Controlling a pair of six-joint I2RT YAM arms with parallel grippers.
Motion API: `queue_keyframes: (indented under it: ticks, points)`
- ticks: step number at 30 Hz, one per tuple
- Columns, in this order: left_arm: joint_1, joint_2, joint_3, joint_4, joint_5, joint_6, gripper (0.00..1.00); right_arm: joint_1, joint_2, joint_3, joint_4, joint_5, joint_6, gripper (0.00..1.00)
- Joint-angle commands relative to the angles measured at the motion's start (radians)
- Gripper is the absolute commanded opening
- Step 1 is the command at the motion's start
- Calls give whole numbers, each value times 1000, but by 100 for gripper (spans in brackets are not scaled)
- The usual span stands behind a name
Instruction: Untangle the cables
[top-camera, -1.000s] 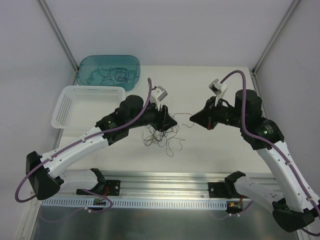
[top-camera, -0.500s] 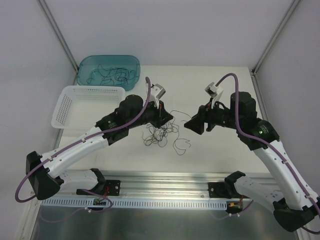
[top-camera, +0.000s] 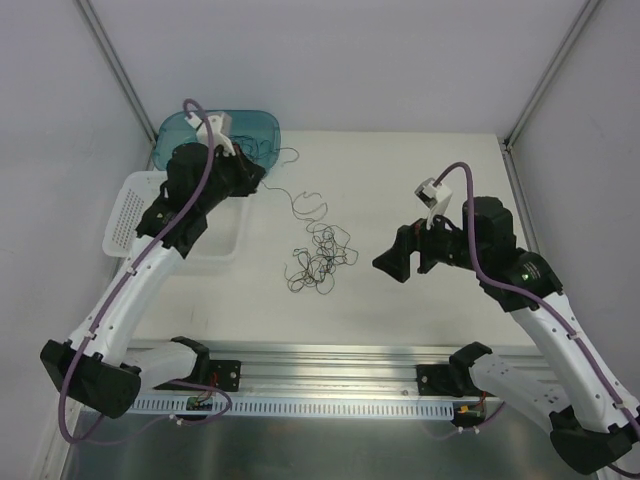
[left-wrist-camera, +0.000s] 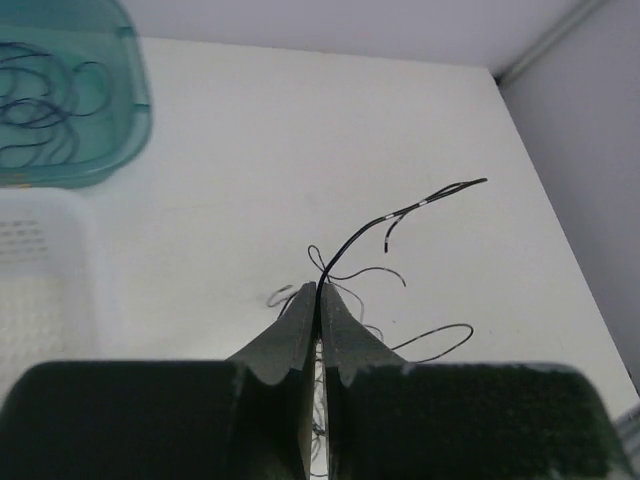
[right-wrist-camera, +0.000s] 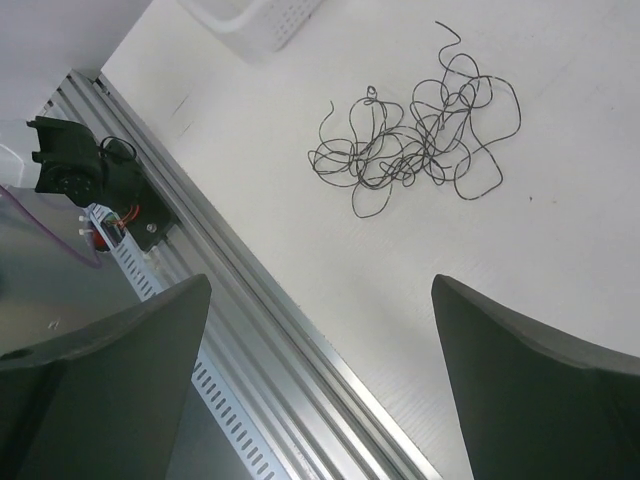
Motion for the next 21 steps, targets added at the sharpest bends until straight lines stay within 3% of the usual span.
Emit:
queue_keyframes:
  ticks: [1,8,15,17,19,20,21]
  points:
    - [186,-53,9,-74,-7,-45,0,6,-12,-17,-1,19,-20,97]
    - [524,-58,-62,-105,13,-89,0,6,6,-26,5,14,-21,97]
    - [709,-30,-177,-106,-42,-136,3,6,28,-48,19,13,-20,97]
    - [728,-6,-194,-106,-30,-136,25,8,35,-54,25,14,-20,97]
    - [730,8,-200,-108,43,-119,68,8,49,-63,30,27,-16,97]
    - [730,10,-203,-108,44,-119,68,8,55,-66,30,36,-16,97]
    - [730,8,-207,-109,85,-113,83,6,61,-68,28,66,-4,97]
